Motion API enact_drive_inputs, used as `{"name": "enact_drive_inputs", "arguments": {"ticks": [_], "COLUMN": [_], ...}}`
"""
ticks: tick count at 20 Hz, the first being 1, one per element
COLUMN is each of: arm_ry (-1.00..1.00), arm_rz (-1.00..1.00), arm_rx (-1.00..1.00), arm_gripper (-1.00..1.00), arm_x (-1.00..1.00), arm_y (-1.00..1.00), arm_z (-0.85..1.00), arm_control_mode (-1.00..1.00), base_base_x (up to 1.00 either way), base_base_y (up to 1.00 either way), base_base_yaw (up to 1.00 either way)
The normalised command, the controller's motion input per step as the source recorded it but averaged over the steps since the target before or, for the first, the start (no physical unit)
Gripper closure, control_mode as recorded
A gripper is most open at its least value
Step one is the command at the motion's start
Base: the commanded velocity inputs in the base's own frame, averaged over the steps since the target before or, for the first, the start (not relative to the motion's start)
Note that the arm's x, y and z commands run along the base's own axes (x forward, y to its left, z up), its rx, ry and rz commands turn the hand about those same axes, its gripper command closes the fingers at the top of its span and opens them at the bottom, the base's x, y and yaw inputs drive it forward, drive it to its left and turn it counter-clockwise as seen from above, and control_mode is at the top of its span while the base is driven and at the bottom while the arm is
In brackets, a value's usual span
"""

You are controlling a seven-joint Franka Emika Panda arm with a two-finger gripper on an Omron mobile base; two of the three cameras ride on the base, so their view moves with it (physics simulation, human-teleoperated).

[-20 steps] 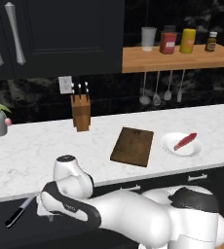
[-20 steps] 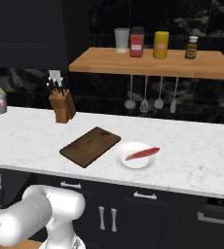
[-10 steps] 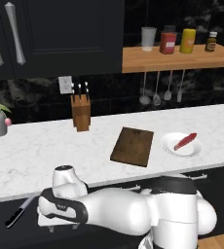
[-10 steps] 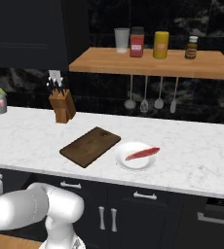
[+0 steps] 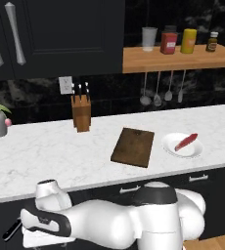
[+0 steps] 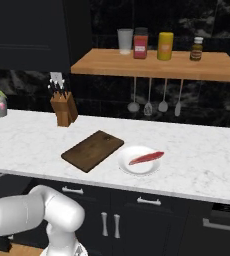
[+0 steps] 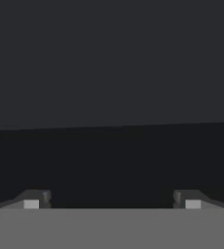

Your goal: Pick up the knife from the drawer and place it on the cutting board. Then place the meat from the plate to the cutting board.

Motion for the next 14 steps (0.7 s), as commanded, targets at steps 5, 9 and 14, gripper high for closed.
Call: {"name": "enact_drive_inputs", "arguments": {"ticks": [5,9,14], "arm_ry": [0.14,0.11,-0.04], "arm_rz": [0.00,0.00,-0.01], "arm_rx": [0.00,0.00,-0.06], "arm_gripper": [-1.00,-1.00,-1.00], "arm_x": [-1.00,-0.90,0.61], "arm_y": [0.40,0.33,0.11], "arm_z": [-0.38,-0.24,0.46], "arm_control_mode": [-1.00,-1.00,-1.00], "base_base_x": [0.00,0.00,0.00], "base_base_y": [0.00,0.00,0.00], "base_base_yaw": [0.00,0.00,0.00]}}
